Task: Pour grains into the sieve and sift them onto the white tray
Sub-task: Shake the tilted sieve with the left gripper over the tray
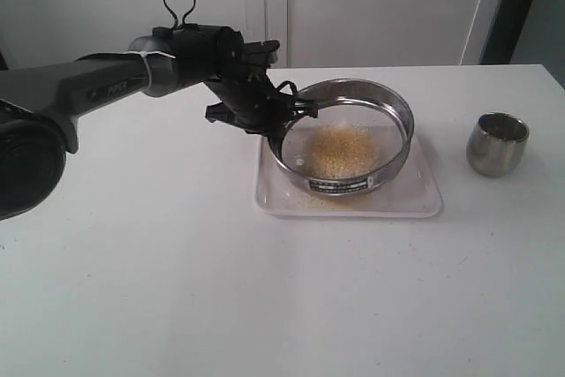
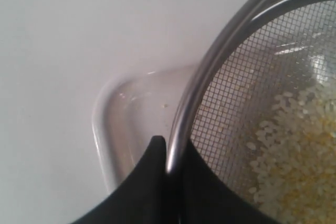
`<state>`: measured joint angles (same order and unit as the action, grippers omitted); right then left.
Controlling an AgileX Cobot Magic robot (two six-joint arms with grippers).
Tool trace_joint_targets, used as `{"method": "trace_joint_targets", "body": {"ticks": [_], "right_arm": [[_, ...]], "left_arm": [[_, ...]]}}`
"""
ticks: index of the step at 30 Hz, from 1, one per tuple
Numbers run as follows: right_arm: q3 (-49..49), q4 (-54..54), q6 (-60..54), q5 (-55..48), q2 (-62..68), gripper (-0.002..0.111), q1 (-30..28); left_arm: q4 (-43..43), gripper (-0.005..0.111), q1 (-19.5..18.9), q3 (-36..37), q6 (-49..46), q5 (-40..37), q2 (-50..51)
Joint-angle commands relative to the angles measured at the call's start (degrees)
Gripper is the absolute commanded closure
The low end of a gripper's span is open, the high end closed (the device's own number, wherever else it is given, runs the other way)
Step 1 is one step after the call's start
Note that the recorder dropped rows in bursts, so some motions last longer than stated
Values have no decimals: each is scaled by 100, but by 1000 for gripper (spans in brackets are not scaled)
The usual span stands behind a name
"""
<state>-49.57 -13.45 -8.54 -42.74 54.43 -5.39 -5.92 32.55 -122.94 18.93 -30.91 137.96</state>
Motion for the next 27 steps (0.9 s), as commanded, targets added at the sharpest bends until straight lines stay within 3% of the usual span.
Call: {"method": "trace_joint_targets", "body": {"ticks": [1, 2, 3, 6, 10, 13, 16, 18, 20, 23, 25, 27], "right_arm": [[1, -7, -40, 61, -29, 108, -32], [1, -7, -40, 61, -29, 108, -32], [1, -7, -40, 61, -29, 108, -32], [1, -7, -40, 61, -29, 108, -32], [1, -7, -40, 61, -29, 108, -32], [1, -7, -40, 61, -29, 108, -32], [1, -7, -40, 61, -29, 108, -32], [1, -7, -40, 61, -29, 108, -32], [1, -7, -40, 61, -29, 108, -32], [1, -7, -40, 61, -29, 108, -32], [1, -7, -28, 61, -29, 108, -32], [1, -7, -28, 61, -29, 108, -32]], "left_arm": [[930, 107, 128, -115, 514, 250, -134], [1238, 107, 69, -169, 1308, -1, -121], [1335, 107, 15, -195, 1518, -321, -121], [1191, 107, 108, -372, 549, -892, -204], [1227, 107, 277, -719, 481, -710, -253], [1216, 107, 14, -840, 1009, -1031, -253], [380, 107, -228, -840, 1061, -1347, -253], [-112, 107, -183, -852, 710, -1318, -253], [58, 107, -73, -852, 449, -1333, -253], [807, 107, -218, -852, 994, -1810, -253], [373, 107, -333, -852, 1315, -1857, -253], [-244, 107, -239, -852, 757, -1431, -253]]}}
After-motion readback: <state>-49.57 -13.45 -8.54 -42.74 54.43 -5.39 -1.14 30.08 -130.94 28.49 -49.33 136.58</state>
